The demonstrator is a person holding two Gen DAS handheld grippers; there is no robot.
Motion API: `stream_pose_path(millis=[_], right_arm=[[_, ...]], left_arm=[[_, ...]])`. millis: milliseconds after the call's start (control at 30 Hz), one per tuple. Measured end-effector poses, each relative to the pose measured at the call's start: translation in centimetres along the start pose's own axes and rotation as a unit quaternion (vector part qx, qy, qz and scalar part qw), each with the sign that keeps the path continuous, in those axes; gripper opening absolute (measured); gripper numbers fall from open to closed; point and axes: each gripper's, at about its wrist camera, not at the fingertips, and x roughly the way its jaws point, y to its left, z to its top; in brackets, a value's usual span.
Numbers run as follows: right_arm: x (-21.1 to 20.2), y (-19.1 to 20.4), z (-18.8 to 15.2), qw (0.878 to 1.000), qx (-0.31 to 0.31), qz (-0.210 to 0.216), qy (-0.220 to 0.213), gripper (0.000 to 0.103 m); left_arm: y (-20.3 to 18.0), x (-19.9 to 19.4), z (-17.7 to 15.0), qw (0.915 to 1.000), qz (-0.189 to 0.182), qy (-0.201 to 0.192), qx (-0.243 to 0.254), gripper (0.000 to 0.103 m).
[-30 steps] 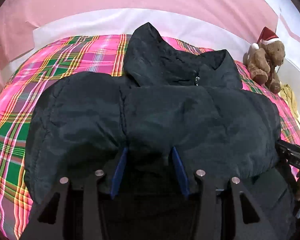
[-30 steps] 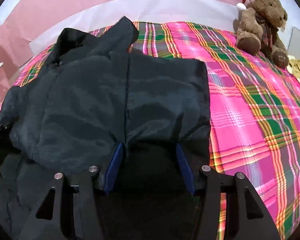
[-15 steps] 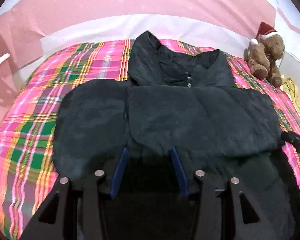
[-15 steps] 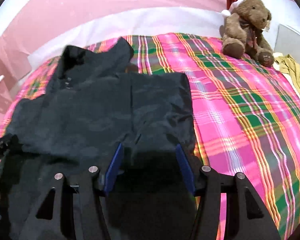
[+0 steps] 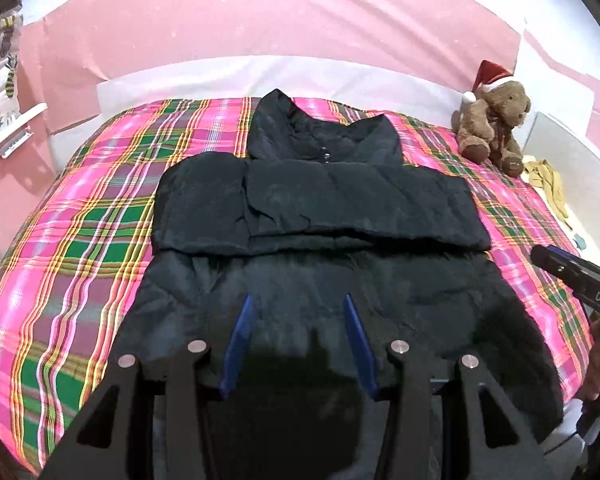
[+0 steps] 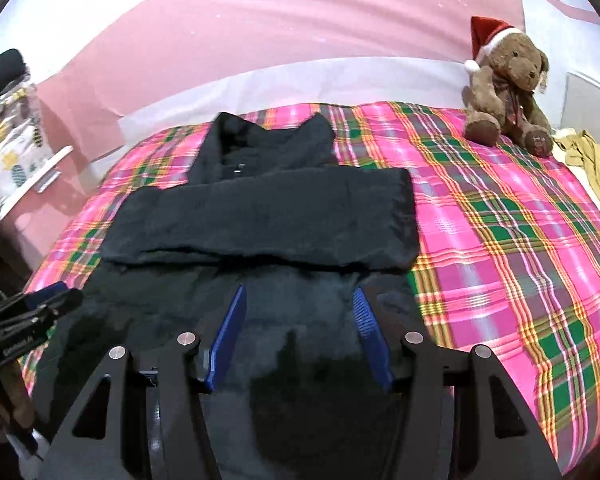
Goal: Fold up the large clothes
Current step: 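Open both tools and lift them off the folded jacket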
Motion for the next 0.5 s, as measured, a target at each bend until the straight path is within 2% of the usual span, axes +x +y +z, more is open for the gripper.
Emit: stream_pose_path(millis=[300, 500], right_arm=[[-2.5, 3.0, 0.6, 0.999, -0.025, 0.038, -0.021, 0.059], [-2.4, 3.3, 2.7, 0.998, -0.022, 0.057, -0.022, 0.06]], left_arm=[[-1.0, -3.6, -0.2, 0.9999, -0.004, -0.017, 0.0, 0.049], [-1.1, -4.2, 1.2, 0.9997, -0.003, -0.025, 0.005, 0.051]])
